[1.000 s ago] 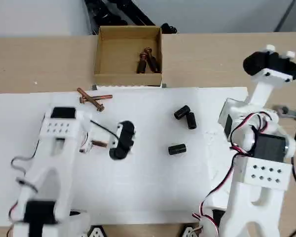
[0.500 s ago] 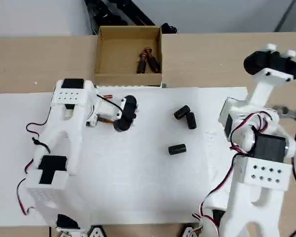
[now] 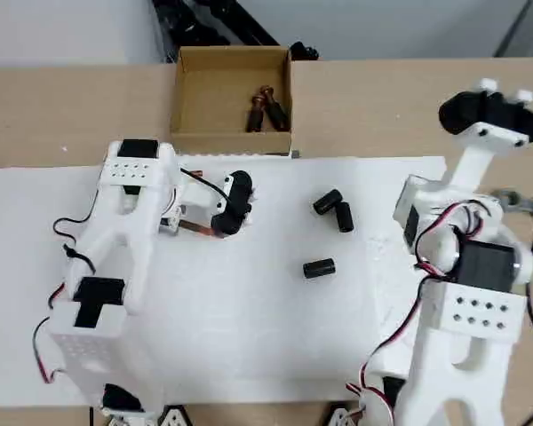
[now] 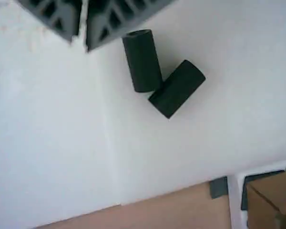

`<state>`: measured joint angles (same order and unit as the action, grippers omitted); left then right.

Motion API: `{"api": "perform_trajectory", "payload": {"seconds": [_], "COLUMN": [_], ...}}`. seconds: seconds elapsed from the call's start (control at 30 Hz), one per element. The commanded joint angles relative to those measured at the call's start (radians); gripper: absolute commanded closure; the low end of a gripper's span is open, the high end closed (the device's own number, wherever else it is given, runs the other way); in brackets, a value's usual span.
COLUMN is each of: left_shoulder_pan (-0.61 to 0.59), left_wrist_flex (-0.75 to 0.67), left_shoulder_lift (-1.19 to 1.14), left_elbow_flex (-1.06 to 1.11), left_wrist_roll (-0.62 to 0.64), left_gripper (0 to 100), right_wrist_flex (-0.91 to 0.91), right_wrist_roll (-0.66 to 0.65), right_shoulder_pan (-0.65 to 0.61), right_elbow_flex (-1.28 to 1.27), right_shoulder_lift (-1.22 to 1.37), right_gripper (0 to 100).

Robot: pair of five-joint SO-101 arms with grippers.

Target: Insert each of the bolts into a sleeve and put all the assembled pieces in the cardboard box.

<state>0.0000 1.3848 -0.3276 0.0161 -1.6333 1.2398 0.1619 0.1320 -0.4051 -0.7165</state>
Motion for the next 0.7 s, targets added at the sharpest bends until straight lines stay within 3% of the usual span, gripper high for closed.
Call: {"api": "perform_trajectory", "payload": {"seconds": [0.0, 0.13, 0.27, 0.4, 0.53, 0.67], "left_shoulder_pan": [0.003, 0.003, 0.005, 0.005, 0.003, 0.002], "left_wrist_flex": [0.02, 0.123, 0.275, 0.362, 0.367, 0.368], "left_shoulder_lift": [0.017, 0.017, 0.017, 0.015, 0.015, 0.018], "left_elbow_flex": [-0.065, -0.16, -0.298, -0.397, -0.406, -0.41], "left_wrist_roll": [0.077, 0.175, 0.413, 0.776, 1.208, 1.544], "left_gripper": [81, 82, 82, 82, 82, 82], "right_wrist_flex": [-0.01, -0.008, -0.008, -0.01, -0.01, -0.008], "right_wrist_roll": [-0.005, -0.005, -0.005, -0.003, -0.003, -0.003], "right_shoulder_pan": [0.007, 0.007, 0.007, 0.007, 0.007, 0.007], "right_elbow_flex": [0.006, 0.006, 0.006, 0.006, 0.006, 0.006], "right_shoulder_lift": [-0.021, -0.021, -0.022, -0.022, -0.022, -0.022], "right_gripper": [99.1, 99.1, 99.1, 99.1, 99.1, 99.1]}}
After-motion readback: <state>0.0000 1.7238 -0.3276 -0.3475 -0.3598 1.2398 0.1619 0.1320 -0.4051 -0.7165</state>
